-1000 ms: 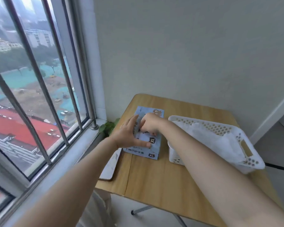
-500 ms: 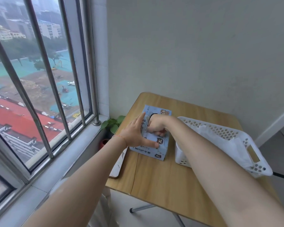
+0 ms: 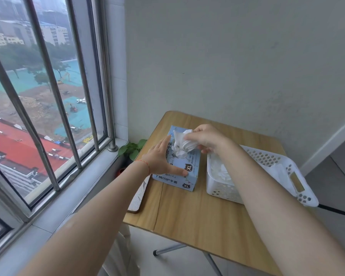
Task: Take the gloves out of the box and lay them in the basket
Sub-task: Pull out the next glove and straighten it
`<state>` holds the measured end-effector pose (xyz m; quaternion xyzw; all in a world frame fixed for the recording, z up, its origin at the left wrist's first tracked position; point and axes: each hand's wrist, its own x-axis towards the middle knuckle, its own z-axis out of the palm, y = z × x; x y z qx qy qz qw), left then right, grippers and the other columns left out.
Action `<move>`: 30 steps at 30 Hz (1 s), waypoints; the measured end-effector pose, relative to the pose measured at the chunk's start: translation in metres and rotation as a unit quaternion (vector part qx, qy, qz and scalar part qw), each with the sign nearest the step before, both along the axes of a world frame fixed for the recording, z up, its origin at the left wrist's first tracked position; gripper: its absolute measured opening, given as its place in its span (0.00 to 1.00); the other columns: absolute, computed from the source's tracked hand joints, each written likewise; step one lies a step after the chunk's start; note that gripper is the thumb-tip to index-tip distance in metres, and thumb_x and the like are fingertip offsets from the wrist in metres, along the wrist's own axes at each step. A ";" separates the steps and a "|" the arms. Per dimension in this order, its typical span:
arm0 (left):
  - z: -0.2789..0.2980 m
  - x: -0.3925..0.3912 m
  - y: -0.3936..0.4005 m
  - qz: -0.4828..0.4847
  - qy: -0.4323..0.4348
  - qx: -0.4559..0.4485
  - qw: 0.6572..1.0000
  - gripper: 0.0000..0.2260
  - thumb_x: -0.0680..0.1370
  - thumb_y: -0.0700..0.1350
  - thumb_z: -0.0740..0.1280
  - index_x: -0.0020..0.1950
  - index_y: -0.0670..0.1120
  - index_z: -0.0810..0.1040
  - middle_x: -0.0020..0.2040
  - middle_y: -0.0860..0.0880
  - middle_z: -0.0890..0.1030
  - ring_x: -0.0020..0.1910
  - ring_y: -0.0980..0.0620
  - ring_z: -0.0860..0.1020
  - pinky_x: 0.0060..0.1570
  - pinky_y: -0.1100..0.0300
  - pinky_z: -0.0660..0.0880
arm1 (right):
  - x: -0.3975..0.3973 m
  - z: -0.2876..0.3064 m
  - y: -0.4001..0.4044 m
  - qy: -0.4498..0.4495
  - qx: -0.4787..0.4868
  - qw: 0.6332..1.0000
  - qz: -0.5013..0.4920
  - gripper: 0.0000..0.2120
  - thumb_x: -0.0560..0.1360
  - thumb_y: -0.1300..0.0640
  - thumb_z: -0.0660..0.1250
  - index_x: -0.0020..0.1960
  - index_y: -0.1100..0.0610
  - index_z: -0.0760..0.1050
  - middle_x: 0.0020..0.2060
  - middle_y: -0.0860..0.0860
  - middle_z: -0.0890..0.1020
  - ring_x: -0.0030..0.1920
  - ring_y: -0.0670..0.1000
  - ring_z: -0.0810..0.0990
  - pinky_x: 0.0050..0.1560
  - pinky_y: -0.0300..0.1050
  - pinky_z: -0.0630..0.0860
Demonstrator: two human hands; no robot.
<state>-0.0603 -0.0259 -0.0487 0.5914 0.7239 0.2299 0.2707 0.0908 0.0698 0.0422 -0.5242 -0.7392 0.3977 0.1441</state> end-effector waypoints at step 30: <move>0.030 0.014 0.011 0.111 0.000 0.216 0.970 0.10 0.74 0.51 0.74 0.53 0.52 0.81 0.54 0.52 0.81 0.56 0.51 0.78 0.57 0.55 0.75 | 0.029 0.011 -0.020 -0.150 0.101 0.982 0.055 0.22 0.72 0.56 0.74 0.62 0.63 0.75 0.60 0.56 0.79 0.59 0.56 0.78 0.57 0.51 0.74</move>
